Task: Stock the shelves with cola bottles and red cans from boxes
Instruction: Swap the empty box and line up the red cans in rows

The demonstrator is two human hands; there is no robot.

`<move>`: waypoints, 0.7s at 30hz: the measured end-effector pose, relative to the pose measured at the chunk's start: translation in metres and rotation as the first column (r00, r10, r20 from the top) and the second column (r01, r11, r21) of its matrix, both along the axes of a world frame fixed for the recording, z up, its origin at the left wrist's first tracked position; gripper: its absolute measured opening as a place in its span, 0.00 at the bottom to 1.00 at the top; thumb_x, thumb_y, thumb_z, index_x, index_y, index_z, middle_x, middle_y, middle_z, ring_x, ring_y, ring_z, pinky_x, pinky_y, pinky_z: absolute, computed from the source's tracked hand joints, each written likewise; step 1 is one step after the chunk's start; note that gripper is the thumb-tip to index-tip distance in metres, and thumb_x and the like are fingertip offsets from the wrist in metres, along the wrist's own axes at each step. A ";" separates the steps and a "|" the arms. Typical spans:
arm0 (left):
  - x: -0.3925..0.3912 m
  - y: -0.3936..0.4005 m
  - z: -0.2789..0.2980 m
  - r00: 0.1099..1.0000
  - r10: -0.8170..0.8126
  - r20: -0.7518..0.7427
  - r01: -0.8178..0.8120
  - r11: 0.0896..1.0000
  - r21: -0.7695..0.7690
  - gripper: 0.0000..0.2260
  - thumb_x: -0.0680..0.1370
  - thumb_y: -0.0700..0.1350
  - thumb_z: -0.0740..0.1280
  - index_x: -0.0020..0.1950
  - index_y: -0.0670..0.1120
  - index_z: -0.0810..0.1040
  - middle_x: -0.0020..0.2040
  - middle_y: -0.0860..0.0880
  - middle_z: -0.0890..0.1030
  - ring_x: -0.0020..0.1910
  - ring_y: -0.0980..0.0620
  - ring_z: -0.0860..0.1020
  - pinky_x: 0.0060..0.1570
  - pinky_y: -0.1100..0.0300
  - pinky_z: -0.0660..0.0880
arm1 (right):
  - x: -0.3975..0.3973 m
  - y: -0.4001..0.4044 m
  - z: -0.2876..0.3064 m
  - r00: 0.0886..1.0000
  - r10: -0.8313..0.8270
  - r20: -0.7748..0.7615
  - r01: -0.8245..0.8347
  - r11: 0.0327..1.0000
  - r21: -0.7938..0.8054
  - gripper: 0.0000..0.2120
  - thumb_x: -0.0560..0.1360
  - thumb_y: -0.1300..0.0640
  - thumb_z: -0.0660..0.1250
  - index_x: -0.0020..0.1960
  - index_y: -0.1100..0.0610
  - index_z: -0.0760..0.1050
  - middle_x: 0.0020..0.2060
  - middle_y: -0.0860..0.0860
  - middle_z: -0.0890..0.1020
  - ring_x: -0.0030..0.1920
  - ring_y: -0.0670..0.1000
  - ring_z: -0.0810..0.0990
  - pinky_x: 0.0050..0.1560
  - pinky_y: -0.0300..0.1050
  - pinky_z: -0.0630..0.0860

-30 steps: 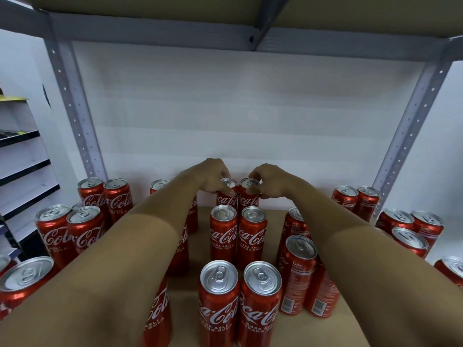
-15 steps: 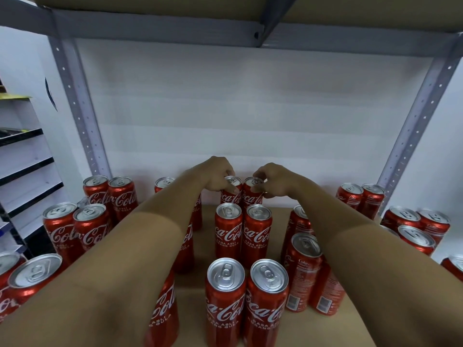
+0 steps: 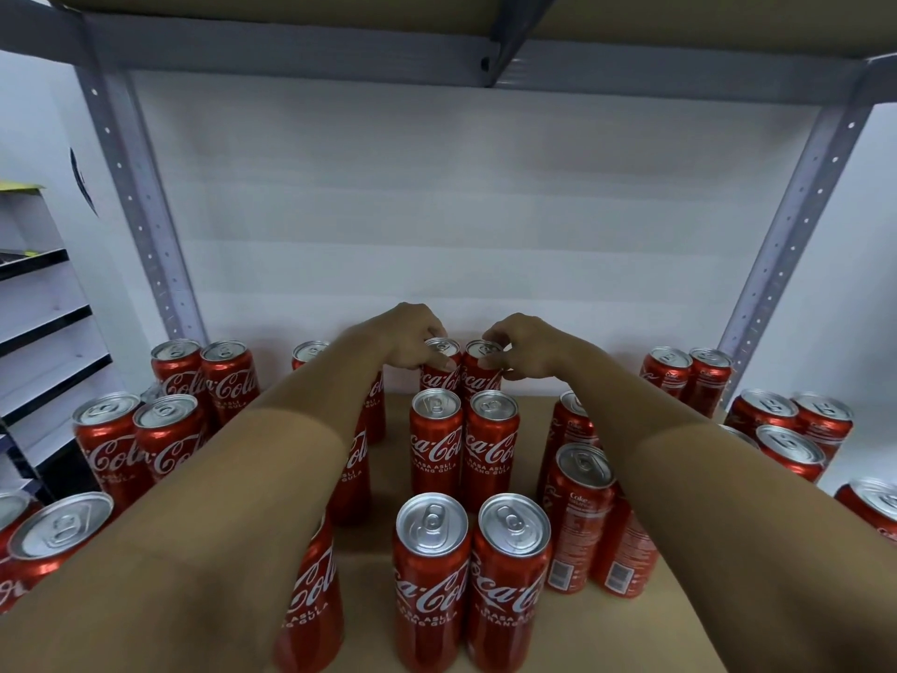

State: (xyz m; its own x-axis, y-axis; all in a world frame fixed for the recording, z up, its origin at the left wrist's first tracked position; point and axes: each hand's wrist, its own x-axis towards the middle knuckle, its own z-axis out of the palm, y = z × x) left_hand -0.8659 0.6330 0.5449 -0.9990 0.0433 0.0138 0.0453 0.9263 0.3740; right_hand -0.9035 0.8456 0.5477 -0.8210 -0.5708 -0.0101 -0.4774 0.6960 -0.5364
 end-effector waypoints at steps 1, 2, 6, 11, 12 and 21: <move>0.001 0.000 0.000 1.000 0.004 0.004 -0.004 1.000 0.006 0.27 0.72 0.58 0.79 0.67 0.48 0.81 0.63 0.48 0.83 0.55 0.49 0.83 0.57 0.52 0.78 | 0.001 0.000 0.000 1.000 -0.004 -0.003 0.004 1.000 0.005 0.16 0.78 0.56 0.73 0.62 0.64 0.79 0.57 0.60 0.82 0.54 0.61 0.83 0.54 0.59 0.82; 0.003 0.001 0.001 1.000 0.006 0.005 -0.006 1.000 0.006 0.26 0.72 0.58 0.79 0.66 0.48 0.82 0.62 0.48 0.83 0.55 0.49 0.82 0.57 0.51 0.78 | 0.001 0.000 -0.001 1.000 -0.009 -0.007 0.009 1.000 0.011 0.16 0.78 0.56 0.72 0.62 0.64 0.79 0.57 0.61 0.82 0.54 0.62 0.83 0.54 0.60 0.82; 0.004 0.004 -0.001 1.000 0.026 -0.005 -0.026 0.999 -0.019 0.29 0.72 0.58 0.78 0.70 0.48 0.79 0.67 0.47 0.80 0.65 0.47 0.78 0.62 0.51 0.74 | 0.002 -0.001 -0.004 0.999 -0.035 -0.004 0.035 0.999 0.012 0.24 0.78 0.55 0.72 0.71 0.62 0.73 0.64 0.59 0.78 0.58 0.61 0.81 0.55 0.59 0.82; 0.009 0.009 -0.003 0.999 0.029 0.023 -0.028 0.998 -0.056 0.38 0.76 0.58 0.75 0.81 0.46 0.65 0.78 0.45 0.69 0.75 0.44 0.70 0.72 0.51 0.68 | 0.008 0.003 -0.004 0.997 -0.006 -0.072 0.013 0.995 0.099 0.35 0.79 0.52 0.71 0.80 0.58 0.59 0.76 0.56 0.67 0.74 0.57 0.69 0.70 0.49 0.68; 0.012 0.010 -0.003 1.000 0.023 0.018 -0.022 0.999 -0.048 0.40 0.76 0.58 0.75 0.82 0.46 0.62 0.80 0.45 0.66 0.77 0.44 0.67 0.74 0.50 0.66 | 0.010 0.006 -0.003 0.997 -0.005 -0.078 0.014 0.994 0.108 0.35 0.79 0.52 0.71 0.80 0.58 0.59 0.76 0.56 0.67 0.74 0.57 0.69 0.69 0.47 0.66; 0.057 0.056 0.022 0.933 -0.086 -0.350 0.086 0.996 -0.016 0.25 0.79 0.56 0.72 0.73 0.48 0.75 0.69 0.48 0.77 0.73 0.45 0.66 0.68 0.51 0.67 | 0.044 0.057 0.011 0.972 -0.002 -0.235 0.009 1.000 0.028 0.18 0.77 0.54 0.73 0.66 0.55 0.78 0.59 0.51 0.81 0.61 0.52 0.79 0.59 0.42 0.72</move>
